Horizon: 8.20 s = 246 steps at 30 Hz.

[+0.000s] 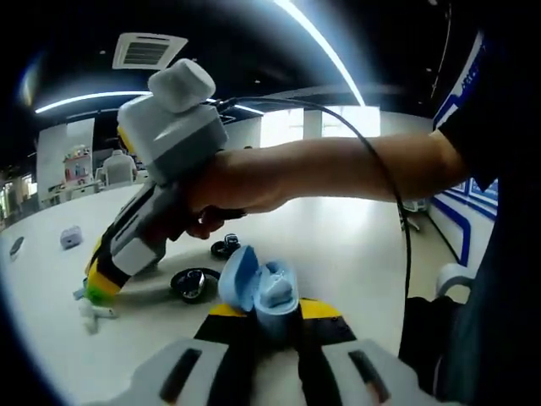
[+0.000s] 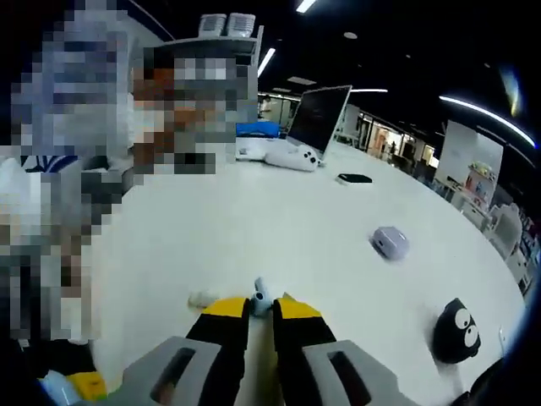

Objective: Pick up the earbuds from the table and place the earbuds into the earbud case

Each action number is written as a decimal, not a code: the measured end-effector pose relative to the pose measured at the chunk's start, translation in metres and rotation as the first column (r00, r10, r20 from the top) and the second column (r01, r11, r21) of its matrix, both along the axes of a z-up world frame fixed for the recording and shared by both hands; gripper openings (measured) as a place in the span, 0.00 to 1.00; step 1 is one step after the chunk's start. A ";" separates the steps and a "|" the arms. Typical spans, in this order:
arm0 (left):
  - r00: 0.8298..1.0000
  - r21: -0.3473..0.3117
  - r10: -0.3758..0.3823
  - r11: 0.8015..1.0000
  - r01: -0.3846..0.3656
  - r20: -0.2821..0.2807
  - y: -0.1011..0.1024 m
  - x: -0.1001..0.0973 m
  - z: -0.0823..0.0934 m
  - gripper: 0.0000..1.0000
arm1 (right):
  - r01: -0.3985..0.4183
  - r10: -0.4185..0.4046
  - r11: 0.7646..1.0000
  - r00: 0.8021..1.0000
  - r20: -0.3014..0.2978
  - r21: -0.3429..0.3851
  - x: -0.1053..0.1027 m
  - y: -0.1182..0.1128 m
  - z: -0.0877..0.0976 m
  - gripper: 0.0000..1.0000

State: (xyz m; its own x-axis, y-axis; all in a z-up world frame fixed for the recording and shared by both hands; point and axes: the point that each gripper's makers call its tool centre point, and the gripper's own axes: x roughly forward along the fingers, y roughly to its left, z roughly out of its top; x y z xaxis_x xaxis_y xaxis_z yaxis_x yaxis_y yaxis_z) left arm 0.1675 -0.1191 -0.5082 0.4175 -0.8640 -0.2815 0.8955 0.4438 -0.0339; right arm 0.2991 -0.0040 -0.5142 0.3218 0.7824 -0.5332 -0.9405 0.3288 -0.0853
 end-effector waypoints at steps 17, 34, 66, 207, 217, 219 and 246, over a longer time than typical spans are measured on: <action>1.000 0.001 0.001 1.000 -0.001 0.001 0.000 0.001 0.000 0.19 | 0.042 -0.043 0.998 0.999 0.012 0.039 -0.006 -0.019 0.012 0.11; 1.000 0.001 0.001 1.000 -0.001 0.000 0.000 0.002 -0.001 0.19 | 0.070 -0.075 0.995 0.995 0.067 0.067 -0.013 -0.044 0.024 0.11; 1.000 0.048 0.016 0.999 -0.015 -0.011 -0.002 0.001 0.001 0.19 | 0.175 -0.191 0.975 0.975 0.109 0.139 -0.108 -0.145 0.083 0.11; 0.989 0.240 -0.120 0.966 0.096 0.087 -0.008 -0.007 0.003 0.19 | -0.361 0.436 0.836 0.895 0.099 -0.413 -0.141 -0.104 0.019 0.29; 0.994 0.202 -0.097 0.976 0.085 0.050 -0.007 -0.005 0.001 0.20 | -0.271 0.440 0.829 0.856 0.271 -0.489 -0.144 -0.106 0.023 0.28; 0.995 0.194 -0.093 0.977 0.083 0.042 -0.007 -0.004 0.001 0.20 | -0.248 0.441 0.830 0.840 0.316 -0.499 -0.144 -0.107 0.025 0.28; 0.987 0.148 -0.161 0.976 0.158 0.009 -0.003 -0.006 0.003 0.19 | -0.211 0.211 0.977 0.977 0.013 0.013 -0.145 -0.109 0.021 0.18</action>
